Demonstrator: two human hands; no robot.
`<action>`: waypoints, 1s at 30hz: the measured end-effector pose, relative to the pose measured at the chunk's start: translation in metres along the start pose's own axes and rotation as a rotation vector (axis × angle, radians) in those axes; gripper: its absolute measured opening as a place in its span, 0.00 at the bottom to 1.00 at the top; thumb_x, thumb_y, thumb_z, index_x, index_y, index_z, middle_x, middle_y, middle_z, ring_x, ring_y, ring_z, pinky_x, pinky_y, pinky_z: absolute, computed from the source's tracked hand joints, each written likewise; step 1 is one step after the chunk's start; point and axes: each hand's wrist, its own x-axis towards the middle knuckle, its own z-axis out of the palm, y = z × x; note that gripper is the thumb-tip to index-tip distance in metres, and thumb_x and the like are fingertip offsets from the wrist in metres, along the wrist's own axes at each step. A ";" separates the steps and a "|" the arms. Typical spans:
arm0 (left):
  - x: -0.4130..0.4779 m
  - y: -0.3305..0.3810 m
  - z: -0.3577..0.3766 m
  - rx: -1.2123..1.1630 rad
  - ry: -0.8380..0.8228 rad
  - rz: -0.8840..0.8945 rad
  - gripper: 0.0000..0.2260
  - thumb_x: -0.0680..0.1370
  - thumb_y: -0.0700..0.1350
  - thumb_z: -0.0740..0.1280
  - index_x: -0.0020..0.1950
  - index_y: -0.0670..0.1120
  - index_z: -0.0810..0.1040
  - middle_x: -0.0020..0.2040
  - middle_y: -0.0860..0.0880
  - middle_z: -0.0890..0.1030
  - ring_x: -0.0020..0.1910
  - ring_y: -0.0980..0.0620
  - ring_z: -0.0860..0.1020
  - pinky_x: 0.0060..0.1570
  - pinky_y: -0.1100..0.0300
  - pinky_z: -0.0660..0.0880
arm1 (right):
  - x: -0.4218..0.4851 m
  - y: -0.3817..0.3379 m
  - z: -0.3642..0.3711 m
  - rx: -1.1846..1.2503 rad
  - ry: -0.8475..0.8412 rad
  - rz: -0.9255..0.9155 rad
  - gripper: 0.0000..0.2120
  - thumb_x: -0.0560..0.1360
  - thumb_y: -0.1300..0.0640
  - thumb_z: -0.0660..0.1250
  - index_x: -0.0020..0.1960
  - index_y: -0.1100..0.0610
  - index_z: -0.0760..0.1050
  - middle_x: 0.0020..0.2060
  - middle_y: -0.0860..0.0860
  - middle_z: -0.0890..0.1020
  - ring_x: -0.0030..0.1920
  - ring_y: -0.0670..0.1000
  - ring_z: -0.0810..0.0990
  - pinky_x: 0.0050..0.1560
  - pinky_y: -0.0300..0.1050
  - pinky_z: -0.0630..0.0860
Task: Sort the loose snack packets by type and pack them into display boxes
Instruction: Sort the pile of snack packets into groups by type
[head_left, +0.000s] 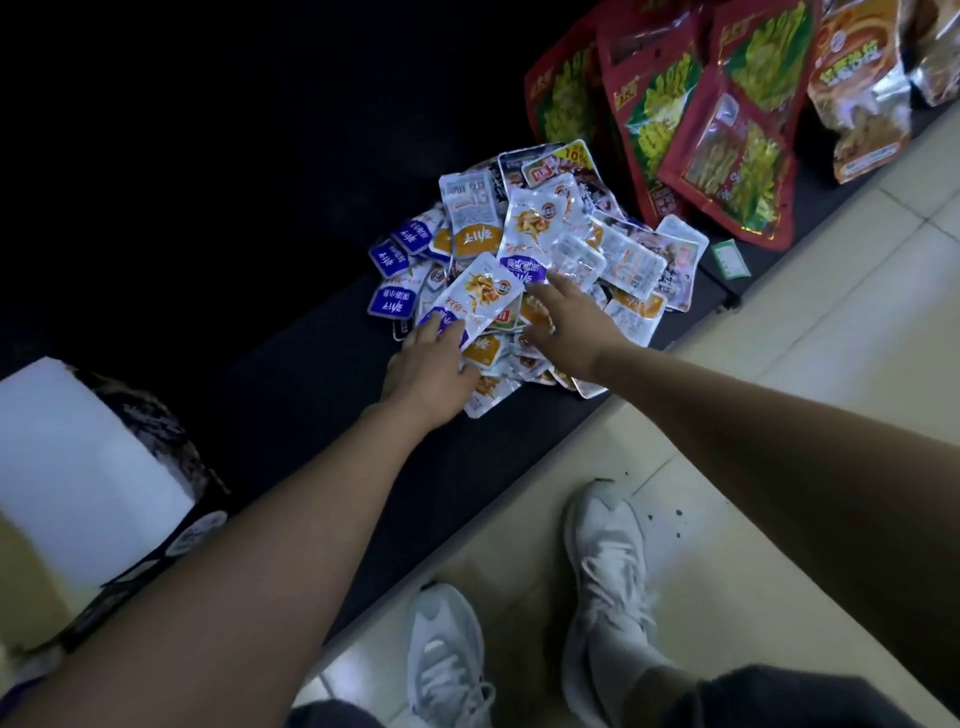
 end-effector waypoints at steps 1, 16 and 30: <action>0.008 -0.002 0.004 -0.013 0.023 -0.030 0.28 0.82 0.52 0.58 0.79 0.48 0.51 0.79 0.46 0.48 0.77 0.45 0.50 0.73 0.46 0.56 | 0.010 0.001 0.001 0.014 0.013 -0.018 0.29 0.81 0.52 0.60 0.78 0.53 0.55 0.79 0.53 0.49 0.76 0.57 0.56 0.72 0.52 0.60; 0.044 -0.016 0.040 -0.083 0.464 -0.171 0.41 0.63 0.62 0.76 0.69 0.46 0.65 0.64 0.43 0.69 0.63 0.44 0.67 0.60 0.49 0.68 | 0.057 0.029 0.023 0.196 0.328 0.014 0.41 0.70 0.47 0.74 0.75 0.57 0.57 0.72 0.59 0.59 0.71 0.60 0.61 0.69 0.51 0.65; 0.030 -0.023 0.051 -0.049 0.606 -0.093 0.32 0.73 0.60 0.67 0.73 0.48 0.65 0.57 0.42 0.68 0.54 0.45 0.68 0.53 0.50 0.69 | 0.041 0.038 0.015 -0.062 0.053 -0.190 0.38 0.67 0.37 0.62 0.74 0.50 0.64 0.76 0.52 0.59 0.74 0.56 0.59 0.70 0.57 0.59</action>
